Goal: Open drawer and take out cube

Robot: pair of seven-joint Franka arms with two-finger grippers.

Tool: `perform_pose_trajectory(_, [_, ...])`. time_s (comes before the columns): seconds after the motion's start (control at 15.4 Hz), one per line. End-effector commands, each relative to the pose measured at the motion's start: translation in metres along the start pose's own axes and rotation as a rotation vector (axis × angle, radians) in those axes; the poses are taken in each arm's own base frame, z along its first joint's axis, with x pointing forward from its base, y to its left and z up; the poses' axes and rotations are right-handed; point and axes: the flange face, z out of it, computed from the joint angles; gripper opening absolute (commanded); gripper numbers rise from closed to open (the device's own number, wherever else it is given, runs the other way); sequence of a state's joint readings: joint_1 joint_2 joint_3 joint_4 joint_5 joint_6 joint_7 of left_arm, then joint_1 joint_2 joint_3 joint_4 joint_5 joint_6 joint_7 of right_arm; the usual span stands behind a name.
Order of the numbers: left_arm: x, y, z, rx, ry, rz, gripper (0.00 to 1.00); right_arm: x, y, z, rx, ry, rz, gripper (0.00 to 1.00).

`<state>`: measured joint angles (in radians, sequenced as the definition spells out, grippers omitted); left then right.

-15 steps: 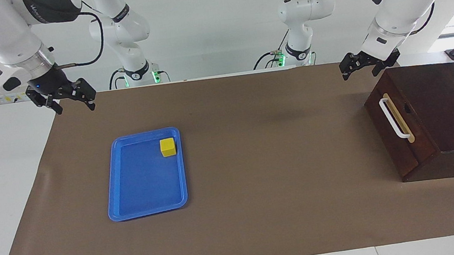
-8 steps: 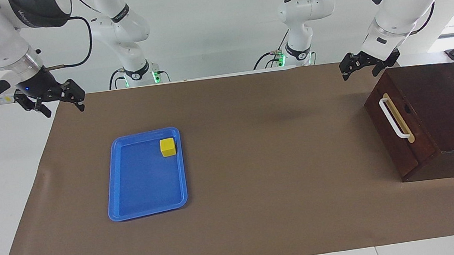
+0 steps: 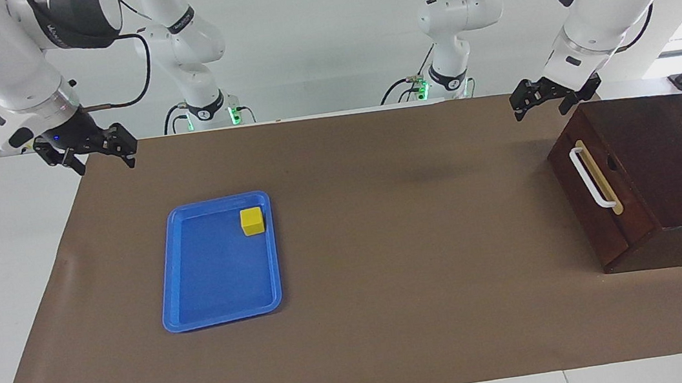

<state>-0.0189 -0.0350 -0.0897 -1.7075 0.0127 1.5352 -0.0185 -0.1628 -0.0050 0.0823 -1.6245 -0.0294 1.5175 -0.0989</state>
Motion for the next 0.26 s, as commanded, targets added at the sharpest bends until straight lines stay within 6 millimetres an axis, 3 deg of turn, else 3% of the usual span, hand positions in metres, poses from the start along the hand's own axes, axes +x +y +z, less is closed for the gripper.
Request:
perform_pose_trajectory(0.0, [-0.0014, -0.0032, -0.0014, -0.013, 0.011, 0.005, 1.00, 0.0010, -0.0008, -0.0026, -0.006, -0.010, 0.016, 1.00])
perform_pose_trajectory(0.2, [-0.0014, -0.0032, -0.0014, -0.013, 0.011, 0.005, 1.00, -0.0001, -0.0009, -0.0041, -0.006, -0.009, 0.016, 1.00])
